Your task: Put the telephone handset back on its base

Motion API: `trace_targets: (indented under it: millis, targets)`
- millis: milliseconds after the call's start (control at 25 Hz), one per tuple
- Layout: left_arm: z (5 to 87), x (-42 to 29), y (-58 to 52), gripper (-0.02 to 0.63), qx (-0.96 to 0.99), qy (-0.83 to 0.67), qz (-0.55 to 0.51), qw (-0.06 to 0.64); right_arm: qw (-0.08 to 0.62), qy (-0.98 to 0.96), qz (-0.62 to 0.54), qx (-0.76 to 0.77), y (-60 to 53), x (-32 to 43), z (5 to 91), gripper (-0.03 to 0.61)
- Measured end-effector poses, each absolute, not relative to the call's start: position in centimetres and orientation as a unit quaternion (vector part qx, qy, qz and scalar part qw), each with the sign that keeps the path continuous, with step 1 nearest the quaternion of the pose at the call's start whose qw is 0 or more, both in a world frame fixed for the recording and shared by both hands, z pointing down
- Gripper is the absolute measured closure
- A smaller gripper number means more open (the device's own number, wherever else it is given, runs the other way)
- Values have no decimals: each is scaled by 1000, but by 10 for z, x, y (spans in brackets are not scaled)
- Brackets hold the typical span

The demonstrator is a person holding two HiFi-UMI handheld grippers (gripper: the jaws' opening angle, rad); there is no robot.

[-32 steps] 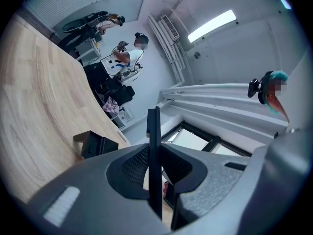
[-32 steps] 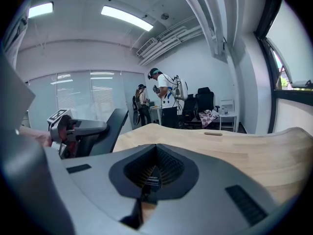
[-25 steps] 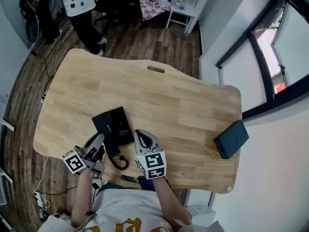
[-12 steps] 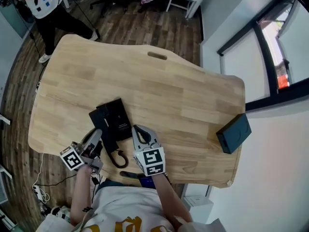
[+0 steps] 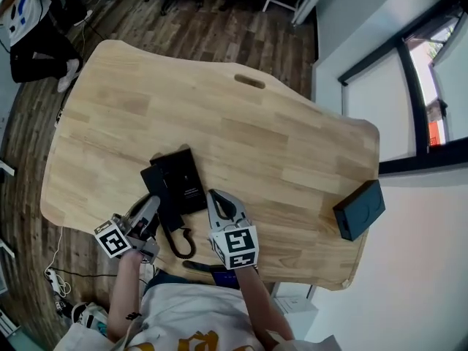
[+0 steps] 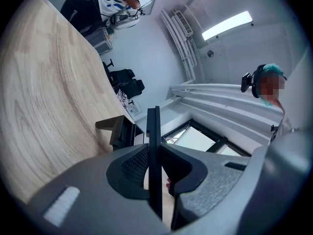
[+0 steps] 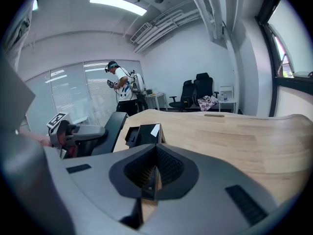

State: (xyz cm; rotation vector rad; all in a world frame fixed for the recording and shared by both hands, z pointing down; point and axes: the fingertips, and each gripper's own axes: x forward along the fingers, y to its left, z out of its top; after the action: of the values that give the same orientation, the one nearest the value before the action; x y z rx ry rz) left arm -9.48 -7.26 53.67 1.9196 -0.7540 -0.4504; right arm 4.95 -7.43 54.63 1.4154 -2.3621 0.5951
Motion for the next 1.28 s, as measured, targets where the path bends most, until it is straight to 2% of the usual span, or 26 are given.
trace_targets:
  millis: [1280]
  targets:
    - [579,-90,-95,538,773,-321,-166,522,197,-820,240,481,-90,58,584,572]
